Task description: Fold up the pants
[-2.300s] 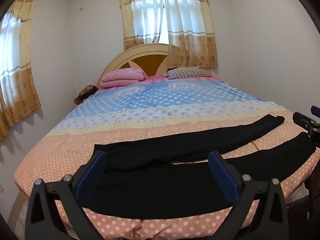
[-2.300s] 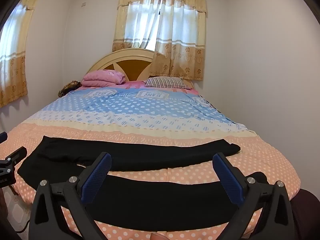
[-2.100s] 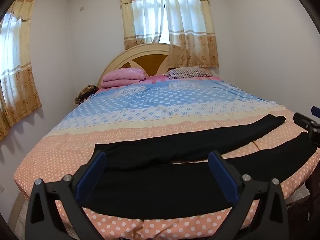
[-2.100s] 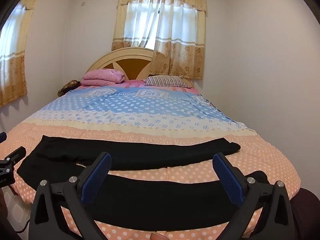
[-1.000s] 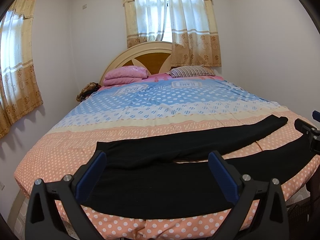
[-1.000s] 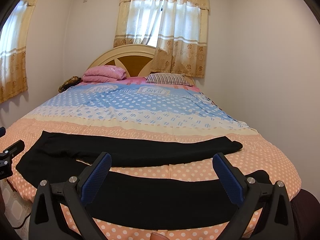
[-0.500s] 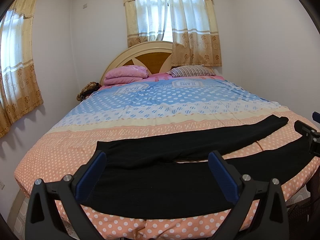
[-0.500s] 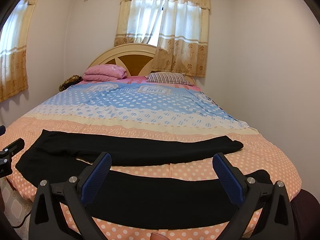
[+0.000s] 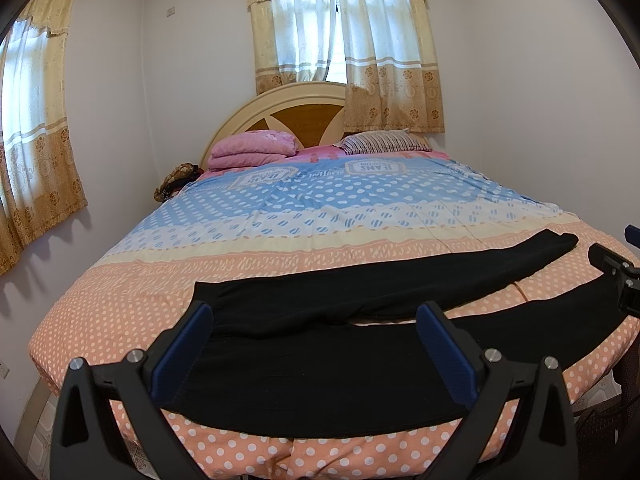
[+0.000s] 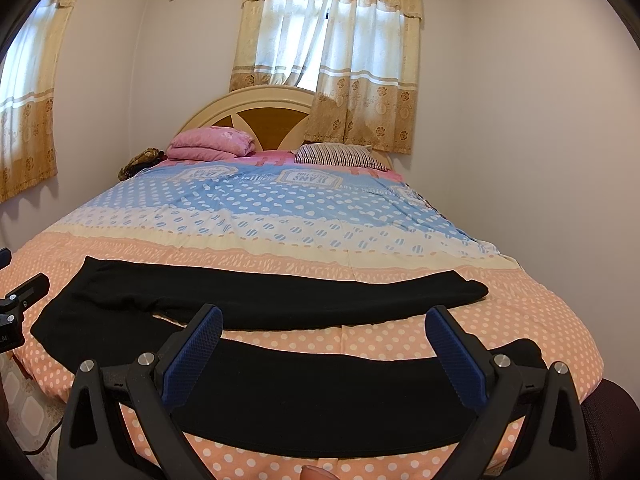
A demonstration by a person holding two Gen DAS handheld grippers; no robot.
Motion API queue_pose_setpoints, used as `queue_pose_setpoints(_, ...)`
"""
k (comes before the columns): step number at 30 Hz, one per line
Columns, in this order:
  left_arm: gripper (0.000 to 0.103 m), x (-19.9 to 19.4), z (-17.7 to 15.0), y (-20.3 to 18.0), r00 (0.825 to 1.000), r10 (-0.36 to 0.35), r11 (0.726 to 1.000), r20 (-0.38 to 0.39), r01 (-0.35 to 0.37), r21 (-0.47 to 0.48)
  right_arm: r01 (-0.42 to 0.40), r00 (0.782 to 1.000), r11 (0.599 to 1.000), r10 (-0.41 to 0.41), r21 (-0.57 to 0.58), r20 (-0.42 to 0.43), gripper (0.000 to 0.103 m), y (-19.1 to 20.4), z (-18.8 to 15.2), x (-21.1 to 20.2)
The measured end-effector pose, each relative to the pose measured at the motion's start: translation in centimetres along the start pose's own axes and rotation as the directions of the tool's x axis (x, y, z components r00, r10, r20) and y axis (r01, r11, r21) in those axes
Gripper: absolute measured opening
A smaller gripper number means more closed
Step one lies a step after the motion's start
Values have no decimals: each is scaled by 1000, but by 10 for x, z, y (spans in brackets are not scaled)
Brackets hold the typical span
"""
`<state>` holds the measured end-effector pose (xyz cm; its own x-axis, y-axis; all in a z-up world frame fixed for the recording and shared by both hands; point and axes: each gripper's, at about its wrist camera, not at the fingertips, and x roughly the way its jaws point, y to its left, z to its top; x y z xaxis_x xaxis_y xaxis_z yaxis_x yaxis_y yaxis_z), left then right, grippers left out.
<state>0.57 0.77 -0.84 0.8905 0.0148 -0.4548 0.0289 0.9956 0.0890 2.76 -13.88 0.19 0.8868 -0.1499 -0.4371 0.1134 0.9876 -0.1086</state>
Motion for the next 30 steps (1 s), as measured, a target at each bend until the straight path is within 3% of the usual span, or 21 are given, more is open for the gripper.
queue_pose_setpoints(30, 103, 22, -9, 12, 999, 8, 1000, -36, -8, 2, -9, 999, 1000, 8, -29, -32, 102, 2, -6, 16)
